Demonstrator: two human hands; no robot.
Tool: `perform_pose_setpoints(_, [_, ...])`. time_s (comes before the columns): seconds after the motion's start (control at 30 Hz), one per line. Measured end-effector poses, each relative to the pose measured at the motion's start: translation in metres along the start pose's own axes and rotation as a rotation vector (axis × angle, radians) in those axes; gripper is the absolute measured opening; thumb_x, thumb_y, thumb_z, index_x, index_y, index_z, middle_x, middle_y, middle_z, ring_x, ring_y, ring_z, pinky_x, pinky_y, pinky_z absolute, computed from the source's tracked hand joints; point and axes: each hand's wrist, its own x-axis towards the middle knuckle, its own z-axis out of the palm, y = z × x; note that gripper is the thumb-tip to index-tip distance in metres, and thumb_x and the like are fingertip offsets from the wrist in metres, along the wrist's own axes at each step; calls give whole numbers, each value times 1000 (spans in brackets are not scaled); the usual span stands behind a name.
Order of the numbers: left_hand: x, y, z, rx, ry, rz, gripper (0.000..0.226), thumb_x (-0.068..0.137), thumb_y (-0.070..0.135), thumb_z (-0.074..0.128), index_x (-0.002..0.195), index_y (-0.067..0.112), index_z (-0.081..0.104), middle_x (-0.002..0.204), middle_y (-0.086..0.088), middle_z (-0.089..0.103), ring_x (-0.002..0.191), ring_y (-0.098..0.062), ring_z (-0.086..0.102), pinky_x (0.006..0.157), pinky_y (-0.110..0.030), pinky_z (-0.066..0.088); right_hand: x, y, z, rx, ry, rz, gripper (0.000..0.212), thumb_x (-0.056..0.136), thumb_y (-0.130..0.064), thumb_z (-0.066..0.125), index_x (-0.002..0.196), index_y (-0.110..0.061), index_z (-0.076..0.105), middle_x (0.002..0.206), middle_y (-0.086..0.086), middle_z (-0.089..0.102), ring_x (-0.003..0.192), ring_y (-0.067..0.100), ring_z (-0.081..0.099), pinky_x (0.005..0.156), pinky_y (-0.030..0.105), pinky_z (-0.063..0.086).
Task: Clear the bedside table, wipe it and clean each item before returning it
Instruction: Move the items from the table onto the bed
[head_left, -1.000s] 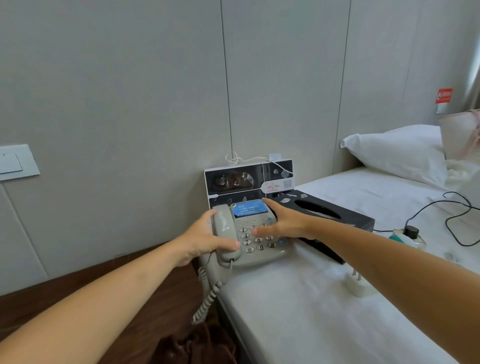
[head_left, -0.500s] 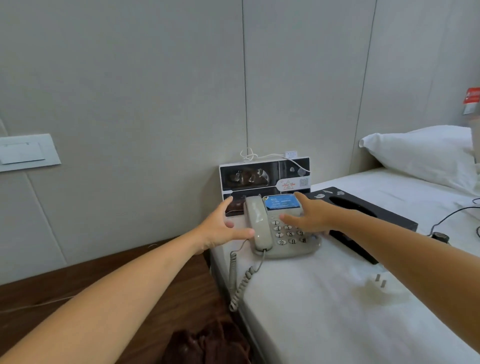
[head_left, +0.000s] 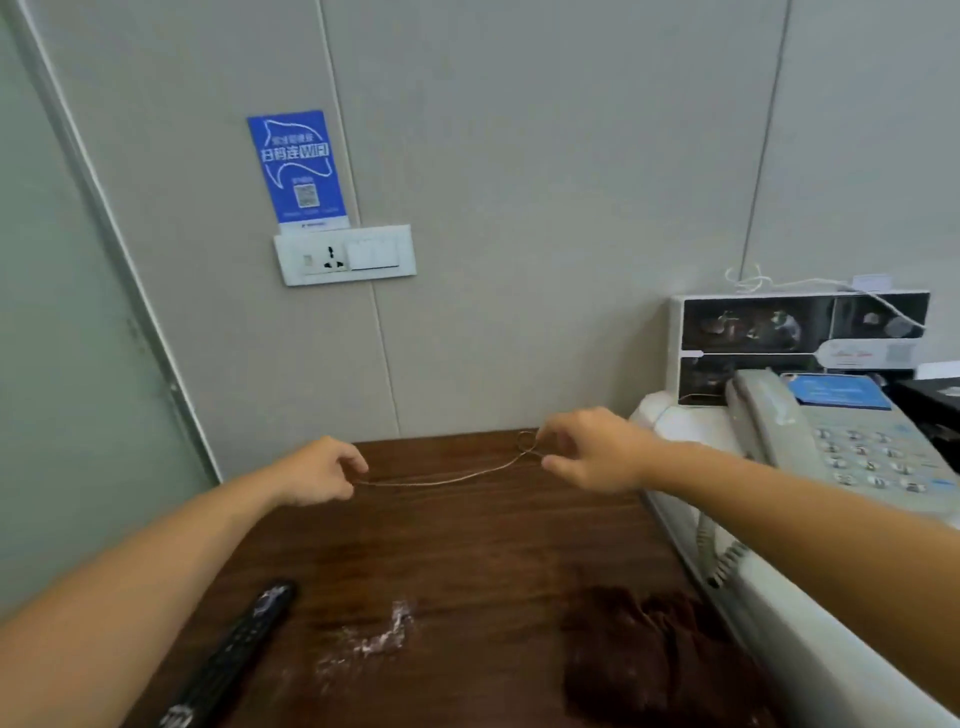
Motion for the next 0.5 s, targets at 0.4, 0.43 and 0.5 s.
perform_pose_setpoints(0.4, [28, -73, 20, -9, 158, 8, 40, 97, 14, 67, 135, 27, 66, 88, 7, 64, 81, -10, 62, 72, -23, 45, 148, -117, 125, 196, -121, 60, 40, 92, -33, 74, 130, -22, 70, 134, 4, 65, 120, 24, 64, 105, 38, 52])
perform_pose_setpoints(0.43, [31, -74, 21, 6, 165, 9, 40, 98, 16, 67, 135, 28, 66, 92, 7, 62, 83, -10, 61, 75, -24, 46, 155, -118, 129, 194, -111, 86, 36, 91, -32, 76, 125, -21, 72, 131, 5, 66, 117, 24, 65, 103, 38, 54])
perform_pose_setpoints(0.5, [36, -79, 22, 43, 177, 3, 38, 99, 18, 66, 136, 28, 65, 102, 6, 60, 91, -12, 58, 84, -27, 48, 163, -118, 136, 197, -101, 136, 21, 91, -27, 76, 111, -21, 77, 121, 4, 69, 109, 23, 66, 95, 35, 57])
